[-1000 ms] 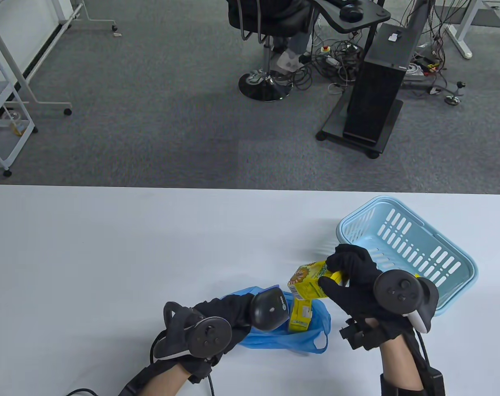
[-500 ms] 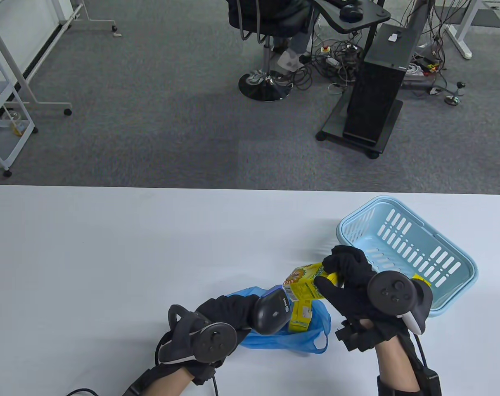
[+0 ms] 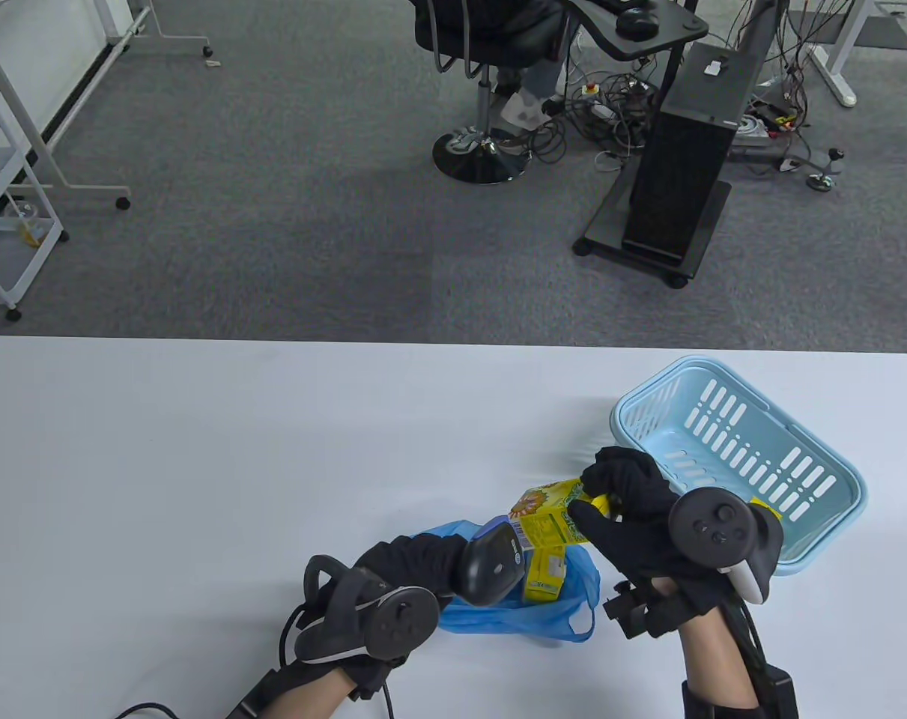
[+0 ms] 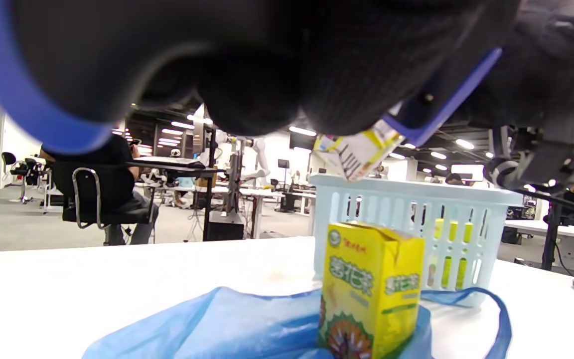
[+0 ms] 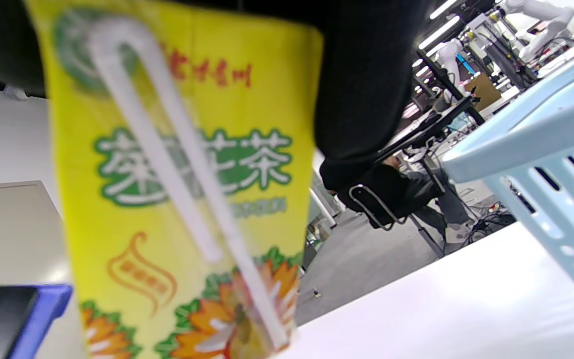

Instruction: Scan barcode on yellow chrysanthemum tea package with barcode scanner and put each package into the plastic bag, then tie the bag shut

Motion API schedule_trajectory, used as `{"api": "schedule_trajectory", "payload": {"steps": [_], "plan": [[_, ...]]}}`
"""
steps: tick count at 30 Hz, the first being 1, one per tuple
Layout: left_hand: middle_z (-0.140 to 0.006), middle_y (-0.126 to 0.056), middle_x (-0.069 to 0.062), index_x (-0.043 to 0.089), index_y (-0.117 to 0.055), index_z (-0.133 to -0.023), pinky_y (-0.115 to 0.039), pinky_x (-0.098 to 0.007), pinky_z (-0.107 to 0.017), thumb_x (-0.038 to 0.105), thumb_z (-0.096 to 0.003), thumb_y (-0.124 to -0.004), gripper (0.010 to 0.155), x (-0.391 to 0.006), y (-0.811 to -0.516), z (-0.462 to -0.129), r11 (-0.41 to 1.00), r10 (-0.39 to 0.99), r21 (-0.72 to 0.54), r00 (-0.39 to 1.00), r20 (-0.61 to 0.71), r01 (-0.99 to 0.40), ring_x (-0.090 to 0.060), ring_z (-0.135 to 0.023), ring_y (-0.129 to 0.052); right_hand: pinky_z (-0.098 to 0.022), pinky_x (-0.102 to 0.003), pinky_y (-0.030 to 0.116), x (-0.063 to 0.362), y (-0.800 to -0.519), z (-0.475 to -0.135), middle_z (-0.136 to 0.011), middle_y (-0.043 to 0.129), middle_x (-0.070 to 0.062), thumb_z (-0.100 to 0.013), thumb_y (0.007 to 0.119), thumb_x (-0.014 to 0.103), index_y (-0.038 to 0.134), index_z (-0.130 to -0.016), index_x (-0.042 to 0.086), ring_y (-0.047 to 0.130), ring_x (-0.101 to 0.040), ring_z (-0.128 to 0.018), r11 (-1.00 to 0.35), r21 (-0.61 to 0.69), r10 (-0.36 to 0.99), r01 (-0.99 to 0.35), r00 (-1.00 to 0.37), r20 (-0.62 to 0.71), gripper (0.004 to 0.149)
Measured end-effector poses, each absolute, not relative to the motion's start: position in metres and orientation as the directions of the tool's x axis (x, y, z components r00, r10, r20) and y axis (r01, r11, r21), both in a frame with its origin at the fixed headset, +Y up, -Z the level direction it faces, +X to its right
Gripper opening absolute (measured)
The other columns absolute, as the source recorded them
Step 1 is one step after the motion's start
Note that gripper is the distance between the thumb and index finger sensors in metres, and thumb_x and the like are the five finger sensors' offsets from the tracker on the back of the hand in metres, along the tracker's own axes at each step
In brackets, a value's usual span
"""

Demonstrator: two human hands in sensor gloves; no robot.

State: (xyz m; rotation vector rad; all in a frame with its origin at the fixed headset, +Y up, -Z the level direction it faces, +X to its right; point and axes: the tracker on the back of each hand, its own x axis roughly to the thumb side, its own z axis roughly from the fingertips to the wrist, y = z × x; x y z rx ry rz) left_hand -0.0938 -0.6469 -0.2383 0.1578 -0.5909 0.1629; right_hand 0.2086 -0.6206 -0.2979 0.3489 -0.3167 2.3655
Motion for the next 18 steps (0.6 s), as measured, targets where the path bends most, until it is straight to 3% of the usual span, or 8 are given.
{"api": "schedule_trajectory", "payload": {"steps": [6, 13, 18], "plan": [[-0.085, -0.088, 0.001, 0.028, -0.067, -0.098, -0.087, -0.041, -0.049, 0.037, -0.0471, -0.092, 0.058, -0.099, -0.647, -0.242, 0.972, 0.158, 0.061, 0.821, 0.548, -0.228, -0.014, -0.062, -0.102, -0.050, -0.040, 0.091, 0.207, -0.621, -0.298, -0.097, 0.067, -0.012, -0.033, 0.077, 0.064, 0.078, -0.082, 0.021, 0.085, -0.033, -0.075, -0.722, -0.125, 0.614, -0.680, -0.714, 0.338, 0.065], [-0.087, -0.090, -0.002, 0.026, -0.070, -0.100, -0.086, -0.045, -0.051, 0.041, -0.0473, -0.091, 0.058, -0.121, -0.637, -0.251, 0.933, 0.325, -0.022, 0.813, 0.483, -0.360, -0.019, -0.066, -0.103, -0.054, -0.042, 0.088, 0.199, -0.619, -0.295, -0.099, 0.067, -0.011, -0.031, 0.081, 0.061, 0.078, -0.083, 0.022, 0.083, -0.033, -0.079, -0.725, -0.123, 0.600, -0.678, -0.709, 0.372, 0.065], [-0.087, -0.091, -0.005, 0.023, -0.072, -0.100, -0.085, -0.045, -0.049, 0.043, -0.0474, -0.091, 0.059, -0.146, -0.637, -0.262, 0.907, 0.417, -0.106, 0.833, 0.364, -0.408, -0.021, -0.065, -0.104, -0.059, -0.044, 0.084, 0.178, -0.617, -0.291, -0.101, 0.066, -0.011, -0.031, 0.083, 0.058, 0.078, -0.084, 0.024, 0.082, -0.034, -0.082, -0.814, -0.158, 0.457, -0.559, -0.784, 0.420, 0.063]]}}
